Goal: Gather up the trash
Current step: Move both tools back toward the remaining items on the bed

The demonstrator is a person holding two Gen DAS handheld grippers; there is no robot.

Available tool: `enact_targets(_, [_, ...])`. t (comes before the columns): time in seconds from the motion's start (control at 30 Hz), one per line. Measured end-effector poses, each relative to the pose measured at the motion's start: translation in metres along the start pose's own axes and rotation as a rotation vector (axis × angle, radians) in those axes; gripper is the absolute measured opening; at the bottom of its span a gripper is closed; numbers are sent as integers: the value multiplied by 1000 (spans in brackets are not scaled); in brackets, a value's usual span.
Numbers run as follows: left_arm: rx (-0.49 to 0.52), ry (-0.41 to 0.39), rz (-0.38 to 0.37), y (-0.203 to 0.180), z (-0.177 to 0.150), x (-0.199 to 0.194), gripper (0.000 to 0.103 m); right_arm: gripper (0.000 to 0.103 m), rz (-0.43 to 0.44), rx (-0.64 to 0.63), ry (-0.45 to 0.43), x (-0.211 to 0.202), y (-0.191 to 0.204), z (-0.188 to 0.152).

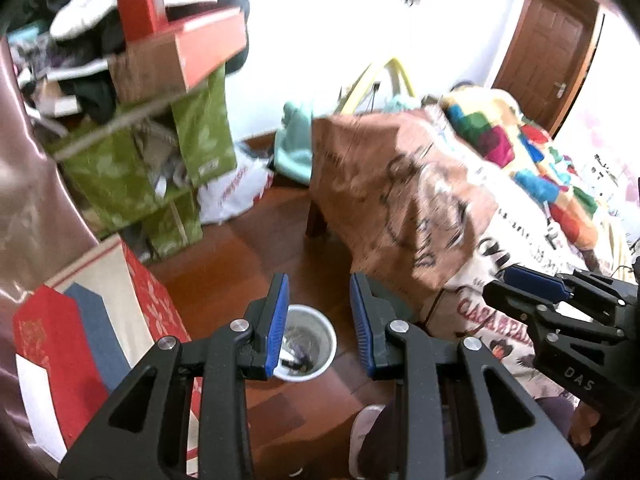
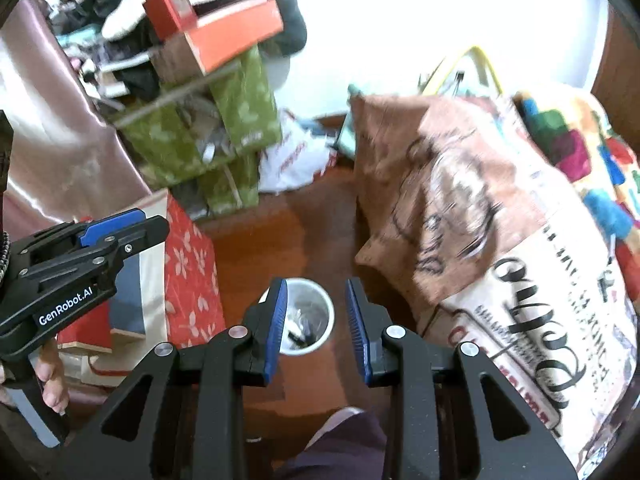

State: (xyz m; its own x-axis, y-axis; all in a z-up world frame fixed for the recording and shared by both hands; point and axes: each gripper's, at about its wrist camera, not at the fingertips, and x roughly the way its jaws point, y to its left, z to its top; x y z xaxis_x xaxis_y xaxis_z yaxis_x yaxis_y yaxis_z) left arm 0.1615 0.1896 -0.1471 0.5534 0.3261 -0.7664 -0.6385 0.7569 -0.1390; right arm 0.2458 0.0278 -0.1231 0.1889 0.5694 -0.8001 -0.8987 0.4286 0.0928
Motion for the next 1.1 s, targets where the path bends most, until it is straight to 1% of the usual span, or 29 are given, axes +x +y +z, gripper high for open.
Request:
enact_targets(0.13, [28,-92,-15,-24,6,-35,31,27,-23,-4,-92,-39,-5,-1])
enact_targets(0.23, [56,-161,-29,-46,10,-60,31,27,-56,-4,-178,-72,-13,-5])
enact_targets(0.3, [77,-203,-50,-63,13,-77,31,27,-65,1,-224,-90,-19,-7])
enact_targets(0.5, [129,-290,-114,-106,19,-112,31,27,-116,31,-371,-149,-41,-18])
enact_targets(0.53, [141,-306,-134,-116,21,-118,32,27,-129,38,-400,-160,-47,-21])
enact_targets(0.6, [158,-326,-151,-130,22,-126,38,27,-155,49,-437,-175,-55,-25])
enact_targets(0.67, [178,-352,-166,-146,23,-134,50,28,-202,66,-483,-192,-65,-29])
enact_targets(0.7, [186,-364,-173,-153,24,-136,52,30,-220,70,-501,-198,-69,-30])
enact_targets(0.77, [206,-386,-190,-170,25,-141,56,43,-257,82,-535,-212,-79,-32])
enact_targets(0.8, [214,-392,-196,-177,25,-142,57,52,-278,88,-553,-217,-83,-34])
enact_targets(0.83, [224,-397,-204,-184,26,-143,59,59,-307,96,-578,-225,-88,-36])
enact_targets(0.9, [239,-404,-228,-200,29,-143,61,62,-351,110,-612,-236,-95,-41])
enact_targets(0.97, [253,-409,-248,-215,33,-140,68,65,-394,125,-633,-245,-104,-42])
enact_targets(1.03, [265,-413,-262,-231,37,-137,71,76,-430,141,-646,-251,-115,-44])
enact_targets(1.1, [274,-409,-280,-242,39,-134,73,78,-453,154,-653,-255,-124,-47])
